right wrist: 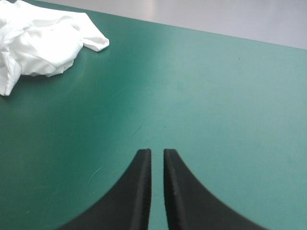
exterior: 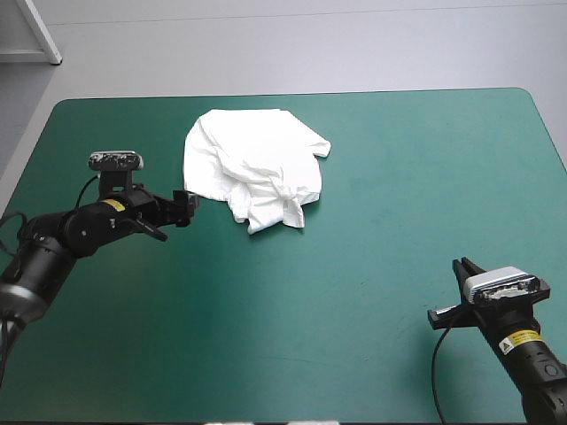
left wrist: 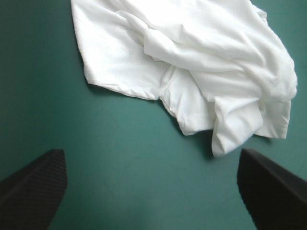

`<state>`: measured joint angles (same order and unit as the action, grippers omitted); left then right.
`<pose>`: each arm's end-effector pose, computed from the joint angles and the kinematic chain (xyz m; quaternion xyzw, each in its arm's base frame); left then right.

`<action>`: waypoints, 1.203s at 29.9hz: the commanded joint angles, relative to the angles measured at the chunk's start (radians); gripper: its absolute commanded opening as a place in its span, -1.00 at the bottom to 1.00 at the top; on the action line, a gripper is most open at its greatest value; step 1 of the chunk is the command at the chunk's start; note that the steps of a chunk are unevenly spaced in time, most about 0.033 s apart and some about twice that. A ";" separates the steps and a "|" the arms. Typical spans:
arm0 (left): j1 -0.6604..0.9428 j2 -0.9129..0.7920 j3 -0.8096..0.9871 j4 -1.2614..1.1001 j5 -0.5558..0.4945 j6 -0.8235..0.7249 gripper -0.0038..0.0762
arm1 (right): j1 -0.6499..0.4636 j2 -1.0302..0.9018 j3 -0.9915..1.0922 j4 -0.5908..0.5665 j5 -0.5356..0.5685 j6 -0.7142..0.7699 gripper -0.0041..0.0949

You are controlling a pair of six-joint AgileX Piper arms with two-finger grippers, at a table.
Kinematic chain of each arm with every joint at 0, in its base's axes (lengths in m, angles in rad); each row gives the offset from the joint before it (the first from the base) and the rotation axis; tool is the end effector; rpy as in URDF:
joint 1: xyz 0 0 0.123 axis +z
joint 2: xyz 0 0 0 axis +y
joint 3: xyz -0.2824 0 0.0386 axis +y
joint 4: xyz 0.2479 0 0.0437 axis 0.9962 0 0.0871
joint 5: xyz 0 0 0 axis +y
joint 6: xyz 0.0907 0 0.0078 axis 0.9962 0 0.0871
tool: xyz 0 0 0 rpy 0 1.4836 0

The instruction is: Fold the cloth

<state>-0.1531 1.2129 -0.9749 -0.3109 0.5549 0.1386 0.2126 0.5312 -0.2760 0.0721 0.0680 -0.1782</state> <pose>0.2527 -0.0539 0.3282 0.0460 0.8998 -0.1322 0.4132 0.1128 0.0248 0.2576 -0.1262 0.7752 0.0348 0.6180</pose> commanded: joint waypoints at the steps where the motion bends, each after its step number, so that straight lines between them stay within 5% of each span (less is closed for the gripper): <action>1: 0.025 0.067 -0.132 -0.052 -0.021 -0.002 0.89 | -0.001 0.000 -0.062 -0.002 0.008 0.002 -0.63; 8: 0.077 0.230 -0.322 -0.089 0.108 0.037 0.89 | -0.001 0.000 -0.116 -0.002 0.018 0.007 -0.24; 12: 0.077 0.306 -0.366 -0.120 0.101 0.053 0.89 | -0.001 0.000 -0.132 -0.002 0.023 0.017 -0.24; 19: 0.004 0.449 -0.412 -0.345 0.072 0.308 0.88 | -0.001 0.000 -0.134 -0.002 0.029 0.017 -0.24; 25: -0.056 0.597 -0.540 -0.336 0.020 0.325 0.83 | -0.001 0.000 -0.135 -0.002 0.061 0.017 -0.24; 36: -0.070 0.810 -0.774 -0.289 0.031 0.325 0.44 | -0.001 0.000 -0.137 -0.006 0.072 0.017 -0.24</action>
<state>-0.2141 2.0444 -1.6794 -0.5808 0.6173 0.4586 0.2126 0.5312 -0.3725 0.0721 0.2030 -0.1587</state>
